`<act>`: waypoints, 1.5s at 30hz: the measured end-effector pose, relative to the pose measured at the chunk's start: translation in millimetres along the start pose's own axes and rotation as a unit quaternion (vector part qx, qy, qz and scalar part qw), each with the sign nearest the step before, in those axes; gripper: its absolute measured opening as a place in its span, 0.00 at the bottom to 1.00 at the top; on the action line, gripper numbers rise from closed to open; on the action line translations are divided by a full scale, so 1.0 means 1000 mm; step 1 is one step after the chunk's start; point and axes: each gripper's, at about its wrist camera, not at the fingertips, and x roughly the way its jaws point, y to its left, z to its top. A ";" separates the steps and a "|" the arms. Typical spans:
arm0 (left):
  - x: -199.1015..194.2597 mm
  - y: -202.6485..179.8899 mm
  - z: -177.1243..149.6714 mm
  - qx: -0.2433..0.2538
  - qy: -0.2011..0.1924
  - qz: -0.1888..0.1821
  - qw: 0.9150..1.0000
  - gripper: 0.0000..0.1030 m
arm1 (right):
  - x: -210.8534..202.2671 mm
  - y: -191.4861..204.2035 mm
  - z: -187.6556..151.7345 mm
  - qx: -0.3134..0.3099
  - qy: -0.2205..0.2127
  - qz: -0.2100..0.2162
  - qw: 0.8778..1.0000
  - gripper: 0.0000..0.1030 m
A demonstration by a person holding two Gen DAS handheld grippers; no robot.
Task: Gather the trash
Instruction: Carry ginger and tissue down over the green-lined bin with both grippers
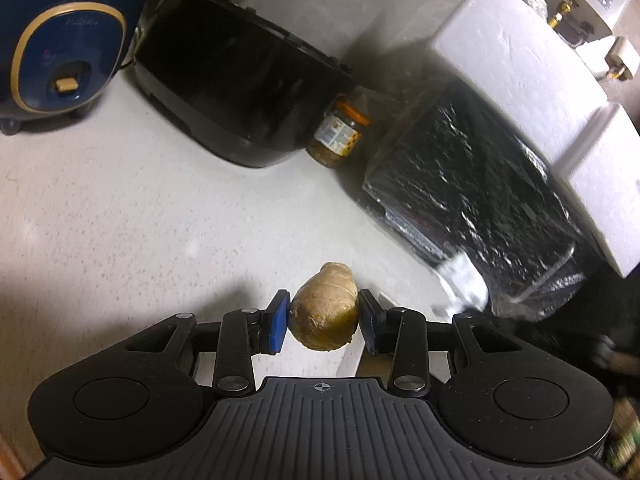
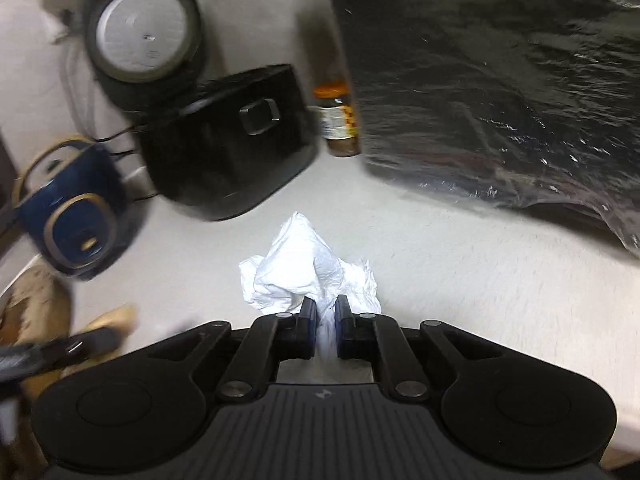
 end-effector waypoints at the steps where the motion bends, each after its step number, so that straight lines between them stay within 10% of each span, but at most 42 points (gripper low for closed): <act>1: -0.002 -0.004 -0.003 0.004 0.004 -0.003 1.000 0.40 | -0.011 0.003 -0.008 0.000 -0.001 0.001 1.000 0.09; 10: -0.019 -0.069 -0.056 0.041 0.031 -0.030 0.998 0.40 | -0.079 -0.018 -0.089 0.031 0.011 0.002 0.999 0.09; 17: -0.001 -0.115 -0.141 0.047 0.139 -0.014 0.989 0.40 | -0.138 -0.073 -0.163 0.045 0.000 -0.037 0.998 0.09; 23: 0.064 -0.088 -0.226 -0.007 0.242 0.006 0.970 0.40 | -0.151 -0.124 -0.226 0.084 0.042 -0.072 0.993 0.09; 30: 0.167 -0.023 -0.296 -0.051 0.272 0.075 0.958 0.40 | -0.143 -0.137 -0.275 0.082 0.082 -0.093 0.989 0.09; 45: 0.193 -0.041 -0.282 0.025 0.267 0.091 0.959 0.41 | -0.106 -0.143 -0.288 0.084 0.134 -0.094 0.983 0.09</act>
